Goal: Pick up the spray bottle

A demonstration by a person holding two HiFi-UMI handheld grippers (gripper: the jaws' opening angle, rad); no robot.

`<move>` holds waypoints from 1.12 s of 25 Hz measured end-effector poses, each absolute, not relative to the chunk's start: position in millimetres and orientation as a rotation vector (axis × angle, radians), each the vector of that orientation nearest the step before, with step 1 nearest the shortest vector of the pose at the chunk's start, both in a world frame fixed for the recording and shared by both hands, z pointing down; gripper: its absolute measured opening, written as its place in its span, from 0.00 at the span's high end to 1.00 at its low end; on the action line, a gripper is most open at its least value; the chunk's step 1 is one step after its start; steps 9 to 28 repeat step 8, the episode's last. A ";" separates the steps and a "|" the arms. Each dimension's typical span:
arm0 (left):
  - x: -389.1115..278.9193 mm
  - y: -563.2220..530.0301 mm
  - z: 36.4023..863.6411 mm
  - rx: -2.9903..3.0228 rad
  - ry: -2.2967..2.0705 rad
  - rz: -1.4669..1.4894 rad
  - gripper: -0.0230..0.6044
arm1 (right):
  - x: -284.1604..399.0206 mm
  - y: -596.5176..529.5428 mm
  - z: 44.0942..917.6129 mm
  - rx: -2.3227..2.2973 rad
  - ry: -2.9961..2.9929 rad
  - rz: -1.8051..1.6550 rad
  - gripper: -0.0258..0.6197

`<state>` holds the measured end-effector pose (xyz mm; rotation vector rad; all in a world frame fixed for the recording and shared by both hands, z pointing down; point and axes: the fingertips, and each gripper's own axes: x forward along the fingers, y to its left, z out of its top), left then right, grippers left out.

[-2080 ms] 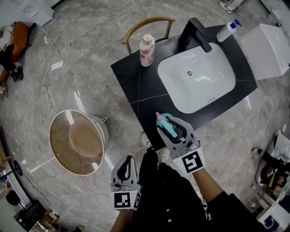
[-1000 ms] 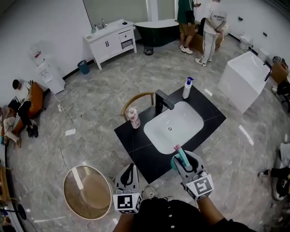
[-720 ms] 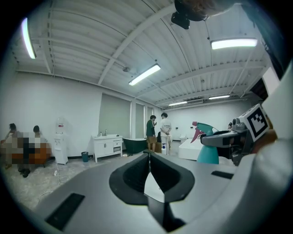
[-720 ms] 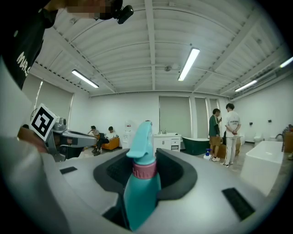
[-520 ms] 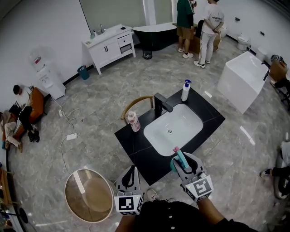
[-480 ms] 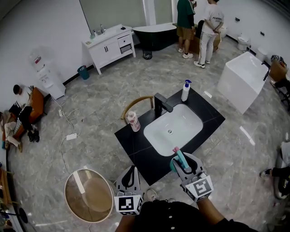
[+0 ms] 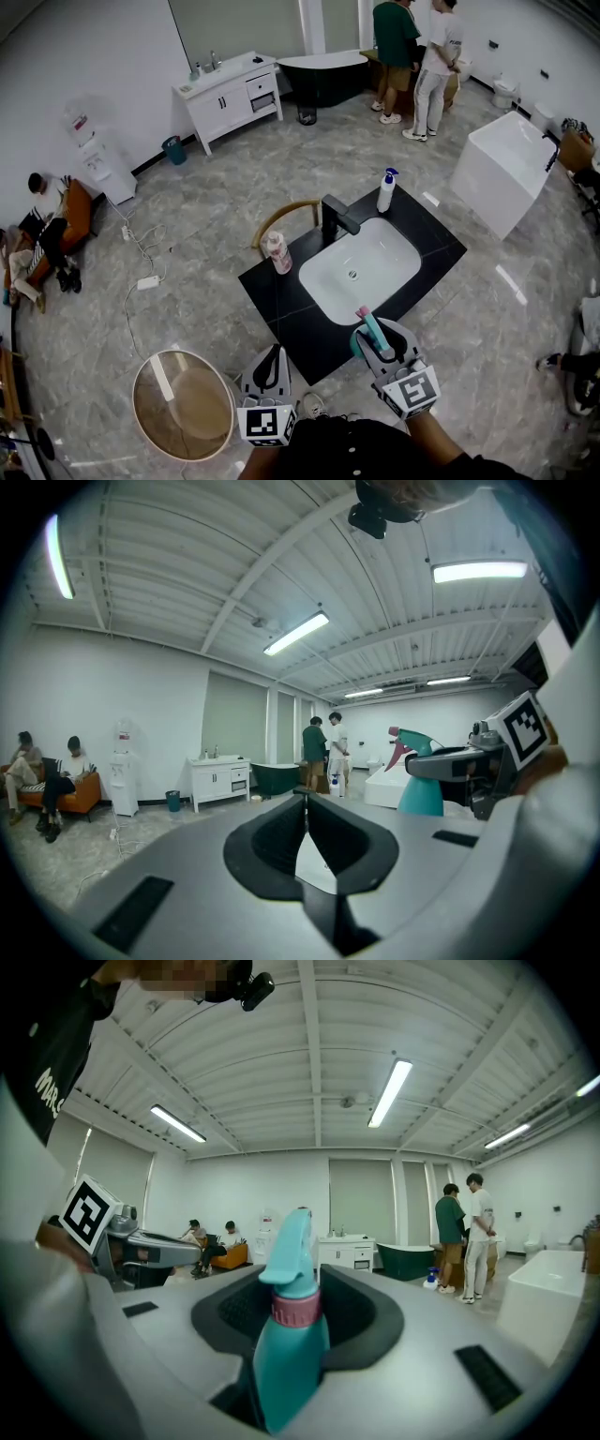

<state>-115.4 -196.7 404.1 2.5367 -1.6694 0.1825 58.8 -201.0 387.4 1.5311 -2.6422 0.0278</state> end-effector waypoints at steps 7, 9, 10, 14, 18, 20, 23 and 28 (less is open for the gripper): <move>-117.0 -199.9 403.0 2.538 -1.674 0.181 0.93 | 58.9 -203.9 386.5 1.530 -2.613 0.030 0.75; -117.4 -200.4 402.7 2.539 -1.675 0.181 0.93 | 59.3 -204.4 387.5 1.534 -2.614 0.027 0.75; -117.4 -200.4 402.7 2.539 -1.675 0.181 0.93 | 59.3 -204.4 387.5 1.534 -2.614 0.027 0.75; -117.4 -200.4 402.7 2.539 -1.675 0.181 0.93 | 59.3 -204.4 387.5 1.534 -2.614 0.027 0.75; -117.4 -200.4 402.7 2.539 -1.675 0.181 0.93 | 59.3 -204.4 387.5 1.534 -2.614 0.027 0.75; -117.4 -200.4 402.7 2.539 -1.675 0.181 0.93 | 59.3 -204.4 387.5 1.534 -2.614 0.027 0.75; -117.4 -200.4 402.7 2.539 -1.675 0.181 0.93 | 59.3 -204.4 387.5 1.534 -2.614 0.027 0.75; -117.4 -200.4 402.7 2.539 -1.675 0.181 0.93 | 59.3 -204.4 387.5 1.534 -2.614 0.027 0.75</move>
